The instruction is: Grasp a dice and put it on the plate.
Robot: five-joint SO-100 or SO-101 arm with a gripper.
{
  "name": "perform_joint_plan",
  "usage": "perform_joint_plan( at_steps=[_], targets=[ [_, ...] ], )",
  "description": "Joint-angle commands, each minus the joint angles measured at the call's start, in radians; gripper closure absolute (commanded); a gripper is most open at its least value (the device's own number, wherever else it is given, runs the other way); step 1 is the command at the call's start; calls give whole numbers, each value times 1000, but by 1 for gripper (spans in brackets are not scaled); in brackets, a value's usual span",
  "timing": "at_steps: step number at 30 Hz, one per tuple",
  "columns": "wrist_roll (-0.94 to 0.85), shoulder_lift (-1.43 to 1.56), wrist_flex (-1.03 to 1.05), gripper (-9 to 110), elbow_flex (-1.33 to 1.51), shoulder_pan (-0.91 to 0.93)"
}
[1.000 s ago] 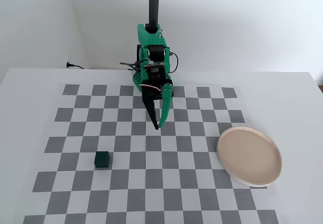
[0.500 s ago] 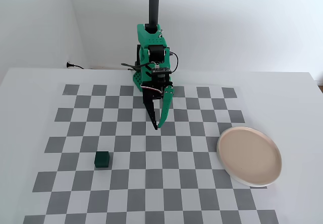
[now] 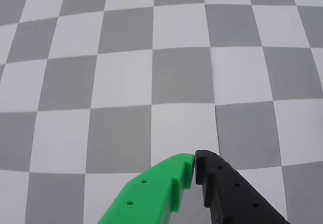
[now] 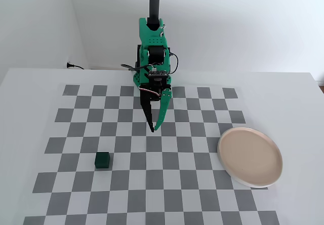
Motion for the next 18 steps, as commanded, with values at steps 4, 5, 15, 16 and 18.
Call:
perform_joint_plan(
  at_steps=[4,5,15,16,18],
  targets=[
    [34,-337,-143,106,-259,37],
    [35,-359,-152,106,-272,41],
    [26,-479,-222,106,-333,149],
    [23,-488,-230,106,-336,160],
    [18,-492,-238,106,-336,175]
  ],
)
